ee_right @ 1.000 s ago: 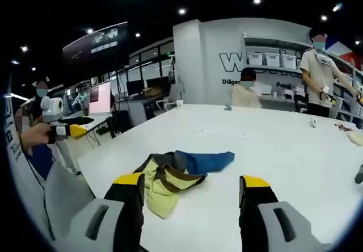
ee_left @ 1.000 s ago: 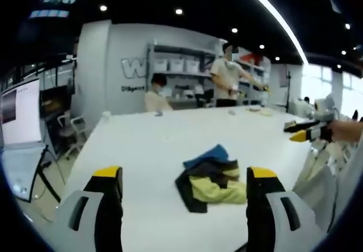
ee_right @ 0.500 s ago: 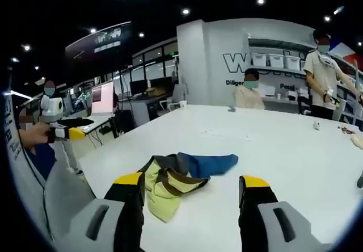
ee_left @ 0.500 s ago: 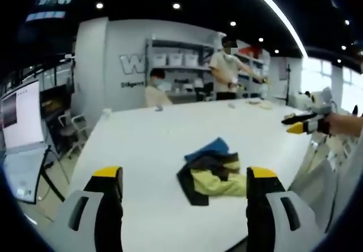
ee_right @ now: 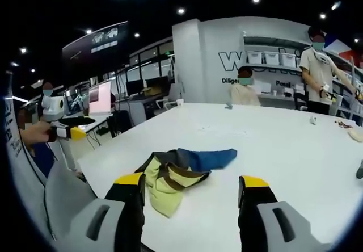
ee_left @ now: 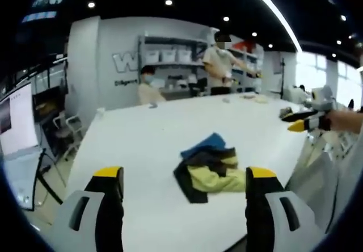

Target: Fold the garment on the visible template until the final outline fits inside the template.

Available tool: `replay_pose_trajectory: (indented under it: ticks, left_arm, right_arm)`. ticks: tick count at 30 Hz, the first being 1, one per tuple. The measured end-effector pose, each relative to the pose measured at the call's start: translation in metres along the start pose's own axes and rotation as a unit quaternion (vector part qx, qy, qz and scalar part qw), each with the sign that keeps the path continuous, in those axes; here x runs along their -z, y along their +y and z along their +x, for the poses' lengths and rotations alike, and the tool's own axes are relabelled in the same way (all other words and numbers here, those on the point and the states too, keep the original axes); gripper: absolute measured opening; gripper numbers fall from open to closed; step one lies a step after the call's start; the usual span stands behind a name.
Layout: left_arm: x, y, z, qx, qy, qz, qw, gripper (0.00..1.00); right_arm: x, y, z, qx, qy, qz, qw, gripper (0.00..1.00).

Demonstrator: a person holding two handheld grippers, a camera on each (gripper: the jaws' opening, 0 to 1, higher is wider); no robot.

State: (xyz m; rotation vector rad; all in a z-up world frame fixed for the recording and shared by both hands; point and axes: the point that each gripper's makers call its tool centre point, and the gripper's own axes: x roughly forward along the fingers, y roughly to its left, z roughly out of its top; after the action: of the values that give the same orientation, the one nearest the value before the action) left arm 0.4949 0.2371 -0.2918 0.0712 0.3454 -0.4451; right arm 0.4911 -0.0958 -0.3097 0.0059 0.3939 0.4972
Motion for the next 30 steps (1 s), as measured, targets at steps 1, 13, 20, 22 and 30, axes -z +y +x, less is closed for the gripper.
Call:
replay_pose_trajectory:
  ticks: [1, 13, 20, 22, 30]
  left_arm:
    - [0.001, -0.001, 0.002, 0.003, 0.002, 0.001, 1.0, 0.82]
    - [0.0, -0.016, 0.007, 0.035, -0.007, 0.006, 0.9994, 0.81]
    - [0.009, -0.012, 0.007, 0.047, 0.006, 0.015, 0.9988, 0.77]
    - [0.014, -0.008, 0.009, 0.035, 0.014, 0.015, 0.9992, 0.74]
    - [0.037, 0.007, 0.024, 0.015, 0.063, 0.023, 0.9976, 0.71]
  right_arm:
    - [-0.001, 0.001, -0.004, 0.001, 0.0, -0.002, 1.0, 0.64]
    - [-0.004, -0.006, -0.032, 0.036, 0.001, -0.019, 0.9992, 0.63]
    - [-0.01, -0.008, -0.036, 0.045, 0.006, -0.032, 0.9985, 0.62]
    - [-0.013, -0.009, -0.035, 0.04, 0.009, -0.039, 0.9984, 0.62]
    - [-0.021, -0.034, -0.014, 0.029, 0.026, -0.067, 0.997, 0.59]
